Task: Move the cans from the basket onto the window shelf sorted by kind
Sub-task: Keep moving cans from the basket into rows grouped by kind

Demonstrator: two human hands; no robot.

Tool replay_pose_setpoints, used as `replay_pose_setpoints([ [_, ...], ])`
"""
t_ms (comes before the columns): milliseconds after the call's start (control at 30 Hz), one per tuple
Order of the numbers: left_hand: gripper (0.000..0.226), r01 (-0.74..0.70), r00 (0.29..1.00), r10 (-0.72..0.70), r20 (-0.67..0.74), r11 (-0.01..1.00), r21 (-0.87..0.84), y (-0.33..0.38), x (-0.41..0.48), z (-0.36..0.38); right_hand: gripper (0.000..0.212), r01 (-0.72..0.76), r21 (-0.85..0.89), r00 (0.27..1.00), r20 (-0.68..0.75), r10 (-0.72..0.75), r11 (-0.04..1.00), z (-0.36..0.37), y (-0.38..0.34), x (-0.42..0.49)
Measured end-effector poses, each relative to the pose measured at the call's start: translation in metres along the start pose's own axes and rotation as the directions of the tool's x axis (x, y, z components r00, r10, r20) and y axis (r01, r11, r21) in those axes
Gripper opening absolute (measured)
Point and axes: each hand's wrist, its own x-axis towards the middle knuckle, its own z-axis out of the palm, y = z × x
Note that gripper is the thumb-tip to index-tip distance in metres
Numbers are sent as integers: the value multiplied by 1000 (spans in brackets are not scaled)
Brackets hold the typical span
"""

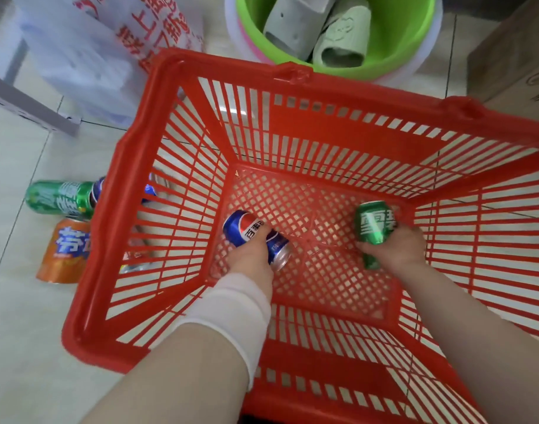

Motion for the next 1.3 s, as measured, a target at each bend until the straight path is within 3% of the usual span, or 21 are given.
replay_pose_setpoints([
  [100,53,-59,997,57,47,997,49,5,-53,-8,55,7,290,995,94,-36,957,-12,-5,-44],
  [200,44,-150,976,128,174,981,121,8,-126,-31,47,-142,672,962,267,-58,726,-48,-6,-112],
  [300,57,-225,934,187,304,970,94,11,-209,-62,45,-226,792,912,377,-163,567,-97,-3,-187],
  [400,62,-246,910,211,358,968,54,10,-306,-104,68,-213,847,901,363,-236,487,-157,-3,-273],
  [533,65,-159,890,138,434,987,12,24,-450,-158,104,-215,865,906,350,-238,453,-255,-17,-389],
  [700,83,-302,795,225,563,952,45,68,-613,-207,74,-113,869,918,277,-285,481,-377,-40,-513],
  [800,73,-429,694,326,642,903,5,98,-683,-222,65,5,889,924,171,-341,459,-436,-56,-567],
  [933,63,-576,568,420,708,817,-23,134,-746,-235,100,134,915,920,27,-390,381,-485,-81,-614],
  [1100,91,-702,460,507,729,711,-52,166,-798,-233,102,282,912,890,-132,-437,299,-531,-112,-640],
  [1300,57,-830,333,640,692,547,-106,204,-849,-217,85,470,840,798,-275,-536,269,-604,-135,-655],
])
